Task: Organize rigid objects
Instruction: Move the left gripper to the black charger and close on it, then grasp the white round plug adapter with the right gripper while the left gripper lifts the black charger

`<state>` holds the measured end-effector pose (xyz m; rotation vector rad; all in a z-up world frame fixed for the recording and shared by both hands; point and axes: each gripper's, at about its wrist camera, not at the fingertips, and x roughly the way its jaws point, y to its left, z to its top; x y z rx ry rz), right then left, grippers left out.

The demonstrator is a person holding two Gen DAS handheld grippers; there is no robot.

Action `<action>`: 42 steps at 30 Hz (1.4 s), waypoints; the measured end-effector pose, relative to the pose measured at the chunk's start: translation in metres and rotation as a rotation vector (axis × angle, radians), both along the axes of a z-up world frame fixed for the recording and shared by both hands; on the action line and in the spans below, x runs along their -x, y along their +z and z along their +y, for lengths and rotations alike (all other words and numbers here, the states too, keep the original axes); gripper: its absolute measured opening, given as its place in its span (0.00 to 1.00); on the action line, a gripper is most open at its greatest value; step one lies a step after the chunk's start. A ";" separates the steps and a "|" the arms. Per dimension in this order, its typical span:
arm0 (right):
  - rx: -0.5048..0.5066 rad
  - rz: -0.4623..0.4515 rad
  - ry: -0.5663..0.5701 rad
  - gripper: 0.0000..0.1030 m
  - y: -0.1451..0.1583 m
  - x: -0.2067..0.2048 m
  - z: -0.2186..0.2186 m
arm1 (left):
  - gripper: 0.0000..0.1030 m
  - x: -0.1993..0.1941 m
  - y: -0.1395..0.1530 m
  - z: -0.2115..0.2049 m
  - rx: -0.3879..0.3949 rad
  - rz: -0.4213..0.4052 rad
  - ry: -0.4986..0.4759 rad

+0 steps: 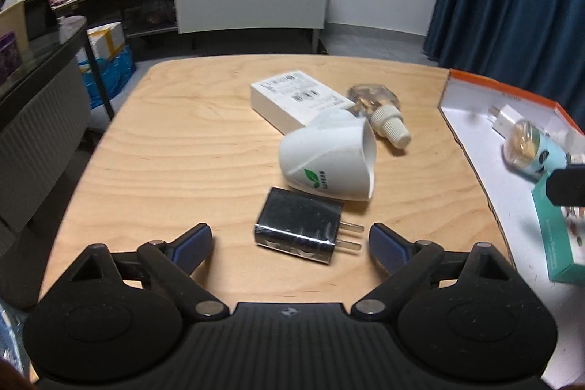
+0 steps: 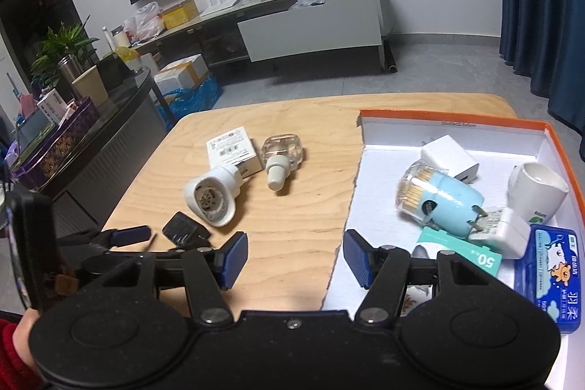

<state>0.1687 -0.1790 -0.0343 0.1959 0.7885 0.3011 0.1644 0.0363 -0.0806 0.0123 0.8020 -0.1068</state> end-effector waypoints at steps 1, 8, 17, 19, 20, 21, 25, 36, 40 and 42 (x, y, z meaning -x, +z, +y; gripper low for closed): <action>0.001 0.000 0.003 0.68 0.000 0.000 0.002 | 0.90 0.001 -0.001 -0.001 -0.009 -0.010 -0.011; 0.005 0.013 0.026 0.69 -0.001 -0.005 0.020 | 0.59 0.003 0.001 -0.002 -0.045 -0.062 -0.082; -0.041 0.029 0.112 0.80 -0.011 -0.027 0.063 | 0.59 0.017 0.014 0.029 -0.011 -0.079 0.006; -0.040 0.033 0.115 0.80 -0.014 -0.035 0.077 | 0.59 0.019 0.019 0.039 -0.005 -0.085 0.033; -0.033 0.032 0.116 0.80 -0.016 -0.041 0.084 | 0.59 0.019 0.021 0.044 -0.001 -0.088 0.047; -0.025 0.031 0.116 0.80 -0.018 -0.046 0.091 | 0.59 0.019 0.023 0.047 0.003 -0.091 0.060; 0.017 0.023 0.072 0.81 -0.028 -0.066 0.115 | 0.59 0.018 0.027 0.057 0.009 -0.112 0.103; 0.121 0.001 0.017 0.78 -0.054 -0.095 0.148 | 0.59 0.012 0.026 0.076 0.056 -0.119 0.153; 0.126 0.002 0.009 0.77 -0.053 -0.087 0.142 | 0.59 0.013 0.026 0.076 0.065 -0.117 0.152; 0.131 -0.002 0.011 0.77 -0.050 -0.079 0.138 | 0.59 0.014 0.027 0.075 0.067 -0.117 0.151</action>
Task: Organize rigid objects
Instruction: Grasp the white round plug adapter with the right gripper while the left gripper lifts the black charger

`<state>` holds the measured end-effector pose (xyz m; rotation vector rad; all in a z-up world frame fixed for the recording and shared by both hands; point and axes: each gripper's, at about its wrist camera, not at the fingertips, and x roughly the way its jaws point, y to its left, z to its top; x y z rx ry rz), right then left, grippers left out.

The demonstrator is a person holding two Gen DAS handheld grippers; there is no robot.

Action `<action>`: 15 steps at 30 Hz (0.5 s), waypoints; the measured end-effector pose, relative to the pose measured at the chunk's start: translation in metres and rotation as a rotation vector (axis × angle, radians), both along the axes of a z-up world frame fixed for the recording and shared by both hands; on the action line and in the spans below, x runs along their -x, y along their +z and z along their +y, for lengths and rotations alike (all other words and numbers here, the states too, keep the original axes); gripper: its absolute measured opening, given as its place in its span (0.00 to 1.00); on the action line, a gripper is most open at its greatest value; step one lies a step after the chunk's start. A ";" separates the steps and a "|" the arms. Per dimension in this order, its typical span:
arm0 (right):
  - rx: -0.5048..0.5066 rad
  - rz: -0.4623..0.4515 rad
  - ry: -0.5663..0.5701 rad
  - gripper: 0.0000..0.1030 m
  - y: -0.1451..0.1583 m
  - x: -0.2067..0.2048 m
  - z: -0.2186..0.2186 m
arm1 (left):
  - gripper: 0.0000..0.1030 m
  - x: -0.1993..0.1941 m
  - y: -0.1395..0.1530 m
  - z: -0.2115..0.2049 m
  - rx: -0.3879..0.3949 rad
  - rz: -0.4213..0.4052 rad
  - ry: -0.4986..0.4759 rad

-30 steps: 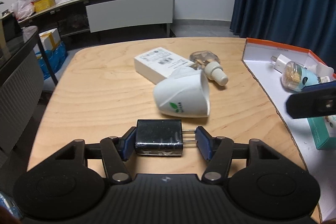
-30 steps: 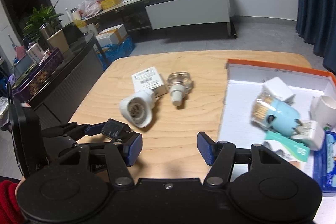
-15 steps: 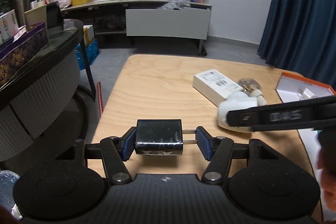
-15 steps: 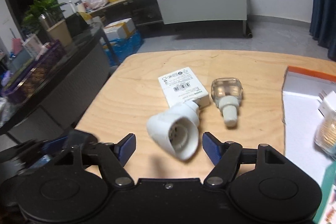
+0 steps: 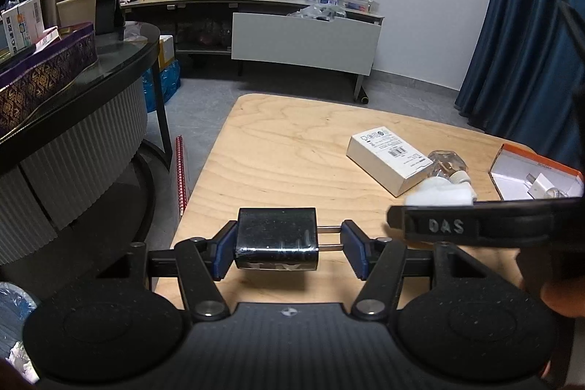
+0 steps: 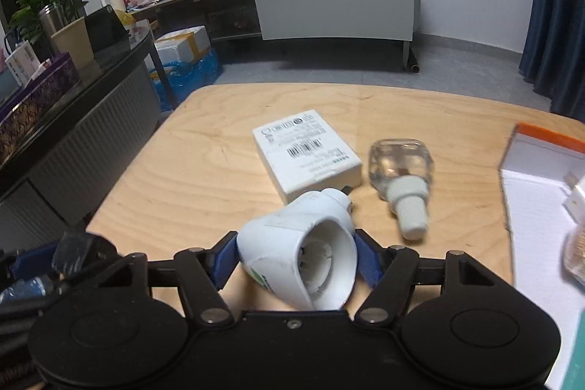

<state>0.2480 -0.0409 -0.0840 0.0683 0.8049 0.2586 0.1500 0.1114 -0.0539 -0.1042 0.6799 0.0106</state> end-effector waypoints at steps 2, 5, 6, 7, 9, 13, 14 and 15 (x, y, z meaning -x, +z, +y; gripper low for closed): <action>-0.007 -0.002 0.006 0.77 0.005 0.008 -0.005 | 0.59 0.002 0.001 0.000 0.001 0.003 -0.003; -0.012 -0.010 0.002 0.77 0.014 0.021 -0.013 | 0.59 0.006 0.004 -0.003 0.010 0.011 -0.007; -0.015 -0.013 0.001 0.77 0.018 0.026 -0.016 | 0.59 0.007 0.006 -0.005 0.006 0.012 -0.008; -0.017 -0.020 0.001 0.77 0.022 0.031 -0.019 | 0.59 0.009 0.008 -0.007 0.001 0.011 -0.010; -0.018 -0.036 0.002 0.77 0.029 0.042 -0.024 | 0.59 0.015 0.013 -0.011 -0.002 0.009 -0.014; -0.029 -0.054 -0.006 0.77 0.044 0.064 -0.036 | 0.59 0.026 0.021 -0.019 -0.004 0.008 -0.019; -0.031 -0.058 -0.009 0.77 0.047 0.070 -0.039 | 0.59 0.030 0.024 -0.021 -0.006 0.006 -0.021; -0.033 -0.063 -0.009 0.77 0.051 0.076 -0.042 | 0.59 0.033 0.026 -0.023 -0.005 0.003 -0.023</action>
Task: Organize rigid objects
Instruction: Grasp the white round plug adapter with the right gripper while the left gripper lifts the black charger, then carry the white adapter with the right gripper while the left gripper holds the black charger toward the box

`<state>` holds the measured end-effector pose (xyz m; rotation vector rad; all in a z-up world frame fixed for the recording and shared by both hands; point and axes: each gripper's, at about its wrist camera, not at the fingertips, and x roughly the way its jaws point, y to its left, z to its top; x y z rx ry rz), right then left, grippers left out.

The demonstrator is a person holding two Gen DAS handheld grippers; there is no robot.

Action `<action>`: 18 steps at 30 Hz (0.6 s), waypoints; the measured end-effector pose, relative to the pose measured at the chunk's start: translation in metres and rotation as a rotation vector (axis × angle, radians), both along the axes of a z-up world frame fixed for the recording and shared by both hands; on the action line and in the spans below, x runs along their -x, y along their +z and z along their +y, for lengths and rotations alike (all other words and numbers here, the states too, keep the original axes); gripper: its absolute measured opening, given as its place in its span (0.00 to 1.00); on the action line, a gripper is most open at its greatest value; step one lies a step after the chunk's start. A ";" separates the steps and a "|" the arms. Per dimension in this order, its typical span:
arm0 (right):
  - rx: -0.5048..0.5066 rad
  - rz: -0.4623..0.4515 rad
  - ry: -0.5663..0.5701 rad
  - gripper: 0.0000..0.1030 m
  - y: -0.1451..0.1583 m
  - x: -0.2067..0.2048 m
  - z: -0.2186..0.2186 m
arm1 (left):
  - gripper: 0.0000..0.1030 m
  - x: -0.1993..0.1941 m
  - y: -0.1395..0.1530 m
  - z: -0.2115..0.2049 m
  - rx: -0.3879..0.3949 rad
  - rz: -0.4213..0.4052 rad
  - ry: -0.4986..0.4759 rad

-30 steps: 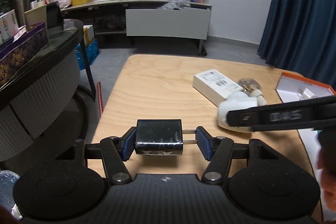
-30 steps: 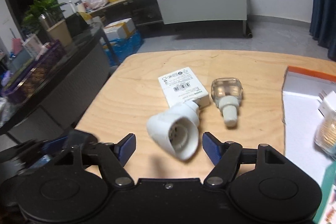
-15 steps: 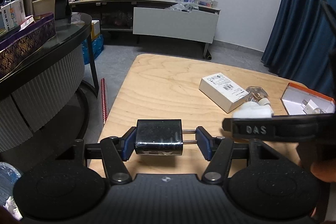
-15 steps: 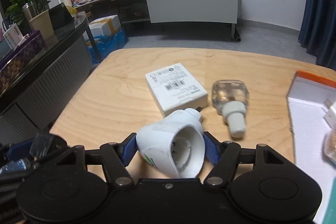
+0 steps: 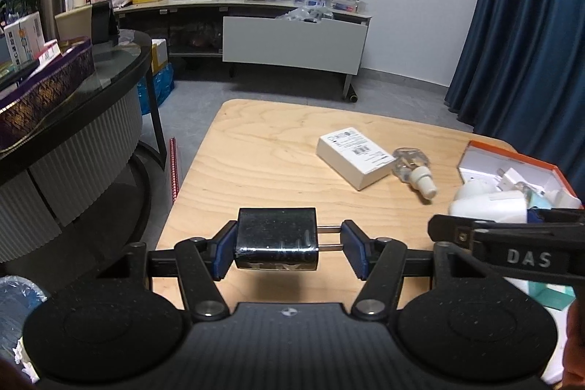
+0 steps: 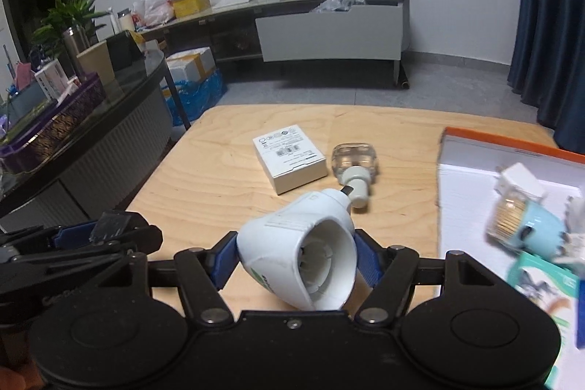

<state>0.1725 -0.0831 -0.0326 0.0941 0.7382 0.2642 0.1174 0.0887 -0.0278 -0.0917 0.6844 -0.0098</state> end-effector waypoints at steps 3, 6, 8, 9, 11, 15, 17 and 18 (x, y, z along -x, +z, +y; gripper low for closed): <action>0.003 -0.019 0.001 0.77 0.010 0.019 -0.008 | 0.59 0.010 0.007 -0.005 0.007 -0.004 -0.006; 0.003 -0.033 -0.001 0.77 0.018 0.038 -0.017 | 0.59 0.019 0.013 -0.013 0.006 -0.004 -0.013; -0.005 -0.038 -0.008 0.77 0.022 0.050 -0.022 | 0.59 0.027 0.015 -0.019 0.001 -0.008 -0.020; -0.007 -0.038 -0.007 0.77 0.024 0.055 -0.025 | 0.59 0.030 0.017 -0.021 -0.003 -0.011 -0.022; -0.008 -0.042 -0.007 0.77 0.027 0.067 -0.030 | 0.59 0.036 0.019 -0.024 -0.003 -0.012 -0.022; -0.004 -0.052 -0.013 0.77 0.032 0.086 -0.039 | 0.59 0.046 0.022 -0.033 -0.004 -0.011 -0.032; -0.004 -0.059 -0.018 0.77 0.033 0.095 -0.044 | 0.59 0.050 0.023 -0.037 -0.008 -0.013 -0.036; -0.004 -0.060 -0.019 0.77 0.034 0.099 -0.047 | 0.59 0.052 0.024 -0.039 -0.006 -0.013 -0.039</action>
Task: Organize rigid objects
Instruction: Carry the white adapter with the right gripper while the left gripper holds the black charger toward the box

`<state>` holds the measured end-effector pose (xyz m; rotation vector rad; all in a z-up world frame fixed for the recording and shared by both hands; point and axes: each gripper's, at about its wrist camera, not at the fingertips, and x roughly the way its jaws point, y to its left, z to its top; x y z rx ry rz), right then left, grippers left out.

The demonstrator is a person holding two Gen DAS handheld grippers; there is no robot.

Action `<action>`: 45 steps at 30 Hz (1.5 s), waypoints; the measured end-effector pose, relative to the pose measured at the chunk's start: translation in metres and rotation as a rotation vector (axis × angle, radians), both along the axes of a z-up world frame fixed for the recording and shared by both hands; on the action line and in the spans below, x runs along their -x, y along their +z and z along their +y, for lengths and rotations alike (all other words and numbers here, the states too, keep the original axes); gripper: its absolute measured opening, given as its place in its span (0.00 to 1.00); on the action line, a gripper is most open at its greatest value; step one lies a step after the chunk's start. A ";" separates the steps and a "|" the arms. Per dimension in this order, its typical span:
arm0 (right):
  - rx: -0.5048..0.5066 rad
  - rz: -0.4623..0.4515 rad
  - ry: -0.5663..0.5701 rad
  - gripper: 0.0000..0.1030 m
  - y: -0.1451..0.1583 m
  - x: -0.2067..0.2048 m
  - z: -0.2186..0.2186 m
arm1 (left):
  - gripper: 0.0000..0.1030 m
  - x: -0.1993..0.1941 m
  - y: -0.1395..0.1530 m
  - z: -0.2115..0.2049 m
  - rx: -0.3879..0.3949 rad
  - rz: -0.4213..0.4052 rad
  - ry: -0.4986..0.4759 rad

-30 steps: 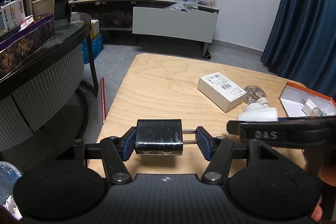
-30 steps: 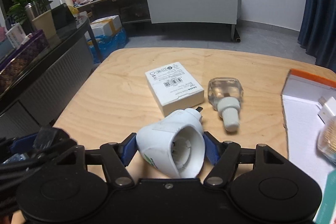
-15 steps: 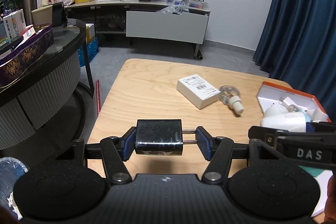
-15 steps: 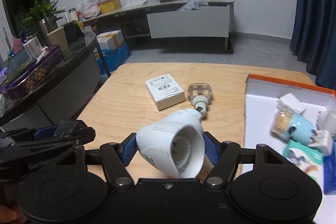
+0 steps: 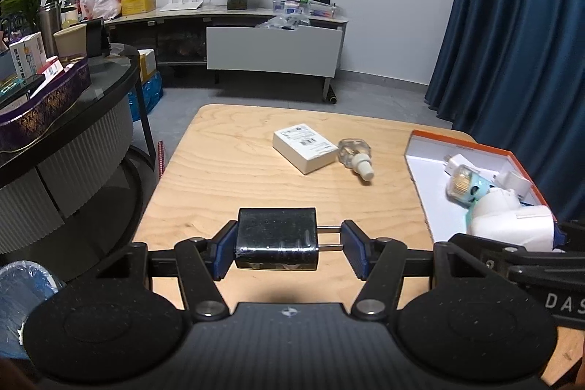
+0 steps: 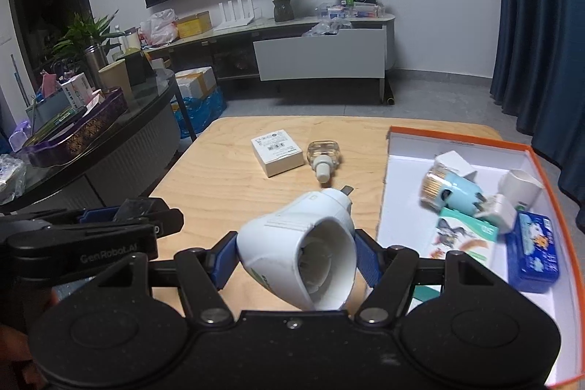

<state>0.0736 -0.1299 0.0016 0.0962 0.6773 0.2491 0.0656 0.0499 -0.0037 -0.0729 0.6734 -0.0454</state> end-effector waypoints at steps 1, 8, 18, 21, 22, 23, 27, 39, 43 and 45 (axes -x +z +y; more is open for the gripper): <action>-0.001 0.000 0.000 0.77 0.000 0.005 -0.002 | 0.59 0.002 0.000 -0.001 0.004 0.000 -0.001; -0.004 -0.010 -0.009 0.77 0.003 0.023 -0.019 | 0.59 0.012 0.003 -0.015 0.006 -0.008 -0.022; -0.004 -0.020 -0.026 0.77 0.003 0.037 -0.037 | 0.59 0.019 0.000 -0.028 0.026 0.011 -0.045; -0.007 -0.019 -0.031 0.77 0.002 0.039 -0.042 | 0.59 0.020 0.000 -0.032 0.029 0.013 -0.057; -0.007 -0.019 -0.033 0.77 0.002 0.040 -0.043 | 0.59 0.020 -0.001 -0.033 0.028 0.013 -0.059; -0.006 -0.020 -0.034 0.77 0.002 0.041 -0.044 | 0.59 0.020 -0.001 -0.034 0.028 0.013 -0.062; -0.007 -0.025 -0.039 0.77 0.003 0.043 -0.048 | 0.59 0.021 -0.001 -0.037 0.028 0.017 -0.068; -0.006 -0.025 -0.048 0.77 0.005 0.043 -0.056 | 0.59 0.020 -0.001 -0.052 0.027 0.030 -0.102; -0.010 -0.024 -0.064 0.77 0.005 0.041 -0.062 | 0.59 0.018 -0.001 -0.056 0.028 0.033 -0.111; -0.012 -0.024 -0.071 0.77 0.005 0.041 -0.065 | 0.59 0.017 -0.002 -0.058 0.028 0.035 -0.113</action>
